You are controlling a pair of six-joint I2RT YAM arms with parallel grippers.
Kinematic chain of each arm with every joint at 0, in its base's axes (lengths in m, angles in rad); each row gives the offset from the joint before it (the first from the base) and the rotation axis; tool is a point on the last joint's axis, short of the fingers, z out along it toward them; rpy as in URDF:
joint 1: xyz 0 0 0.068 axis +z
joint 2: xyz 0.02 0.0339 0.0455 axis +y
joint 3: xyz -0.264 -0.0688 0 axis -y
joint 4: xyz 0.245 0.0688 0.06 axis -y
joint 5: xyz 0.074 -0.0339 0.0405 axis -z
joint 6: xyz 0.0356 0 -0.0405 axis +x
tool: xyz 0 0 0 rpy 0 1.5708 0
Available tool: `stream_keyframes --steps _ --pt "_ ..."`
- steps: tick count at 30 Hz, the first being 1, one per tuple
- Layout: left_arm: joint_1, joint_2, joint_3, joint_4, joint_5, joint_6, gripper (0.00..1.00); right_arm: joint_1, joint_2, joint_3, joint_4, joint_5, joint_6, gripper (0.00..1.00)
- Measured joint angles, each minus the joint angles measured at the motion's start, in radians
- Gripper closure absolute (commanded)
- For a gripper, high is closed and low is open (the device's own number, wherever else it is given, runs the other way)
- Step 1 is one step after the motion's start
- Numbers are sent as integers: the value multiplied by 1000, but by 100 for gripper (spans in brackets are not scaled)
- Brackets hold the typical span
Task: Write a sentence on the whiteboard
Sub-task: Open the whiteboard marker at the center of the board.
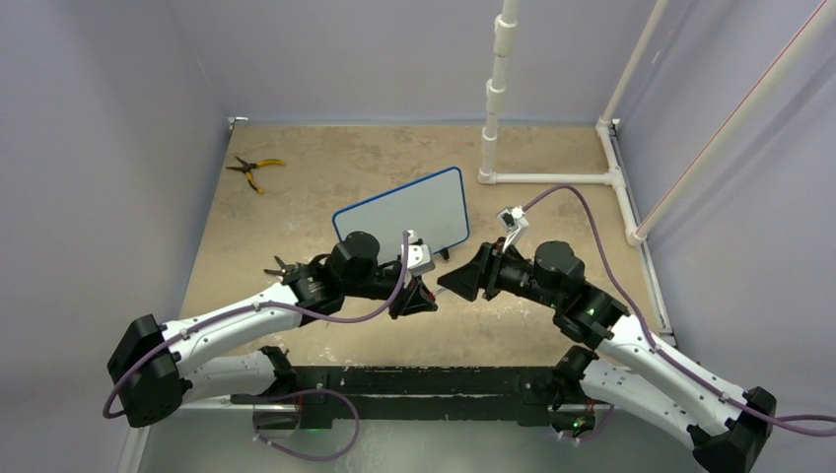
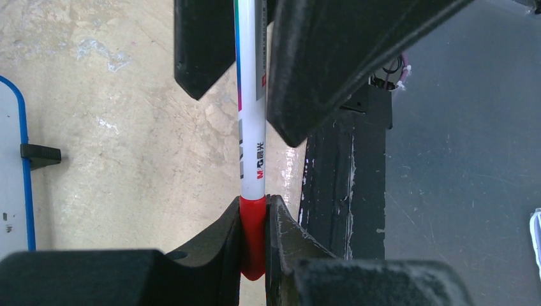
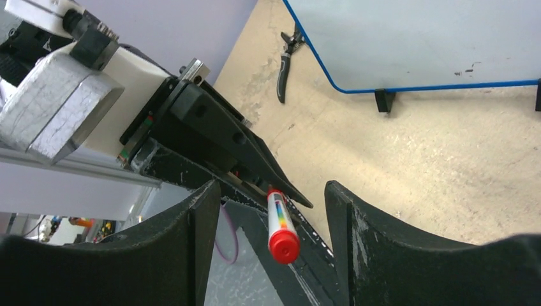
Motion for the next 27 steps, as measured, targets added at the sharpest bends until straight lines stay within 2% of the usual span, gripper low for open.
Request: stream_keyframes --steps 12,17,20,27 --pt "38 18 2 15 24 -42 100 -1 2 -56 101 -27 25 72" --pt "42 19 2 22 45 -43 100 -1 4 -65 113 -14 31 82" --pt "43 19 2 30 54 -43 100 -1 -4 -78 132 2 35 100" --pt "43 17 7 42 48 -31 100 3 -37 -82 121 56 32 100"
